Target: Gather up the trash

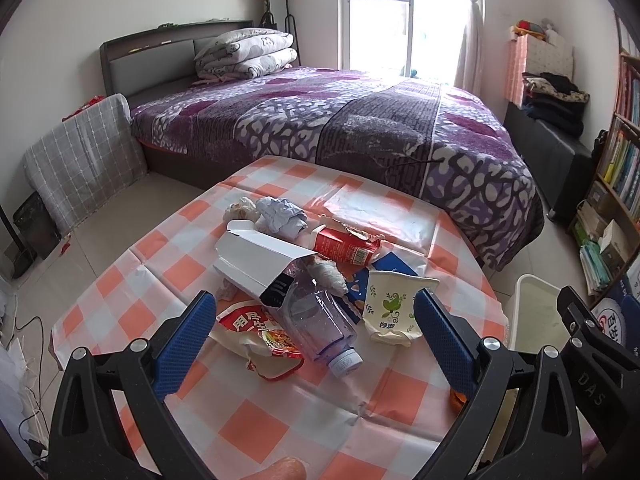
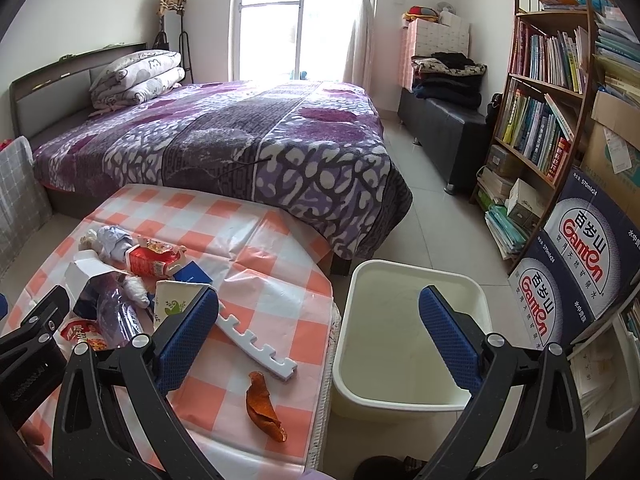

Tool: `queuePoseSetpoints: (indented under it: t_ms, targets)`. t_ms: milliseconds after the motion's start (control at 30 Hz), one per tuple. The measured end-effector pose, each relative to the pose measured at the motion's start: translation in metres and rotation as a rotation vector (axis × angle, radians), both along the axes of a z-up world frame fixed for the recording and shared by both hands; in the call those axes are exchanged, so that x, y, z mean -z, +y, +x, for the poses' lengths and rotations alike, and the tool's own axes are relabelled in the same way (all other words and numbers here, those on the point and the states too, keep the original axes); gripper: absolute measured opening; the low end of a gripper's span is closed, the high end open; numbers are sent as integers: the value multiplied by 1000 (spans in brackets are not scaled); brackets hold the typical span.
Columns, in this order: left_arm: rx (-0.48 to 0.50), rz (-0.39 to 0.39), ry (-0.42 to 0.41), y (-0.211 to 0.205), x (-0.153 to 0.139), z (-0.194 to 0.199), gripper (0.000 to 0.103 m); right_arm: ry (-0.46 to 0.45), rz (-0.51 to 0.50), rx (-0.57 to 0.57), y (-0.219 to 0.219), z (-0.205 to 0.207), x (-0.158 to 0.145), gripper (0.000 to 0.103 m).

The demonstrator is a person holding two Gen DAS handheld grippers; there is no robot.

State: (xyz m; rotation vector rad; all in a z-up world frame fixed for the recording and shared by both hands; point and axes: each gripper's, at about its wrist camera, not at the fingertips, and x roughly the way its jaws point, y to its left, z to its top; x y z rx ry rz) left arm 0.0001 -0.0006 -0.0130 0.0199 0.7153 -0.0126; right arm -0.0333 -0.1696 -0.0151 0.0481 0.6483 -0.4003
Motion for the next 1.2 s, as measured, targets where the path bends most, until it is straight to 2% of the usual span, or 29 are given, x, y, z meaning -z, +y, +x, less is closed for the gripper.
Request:
queuePoseSetpoints:
  t_ms: [1200]
  targets:
    - [-1, 3, 10, 0, 2, 1, 96, 14, 8, -2, 1, 2, 7, 96]
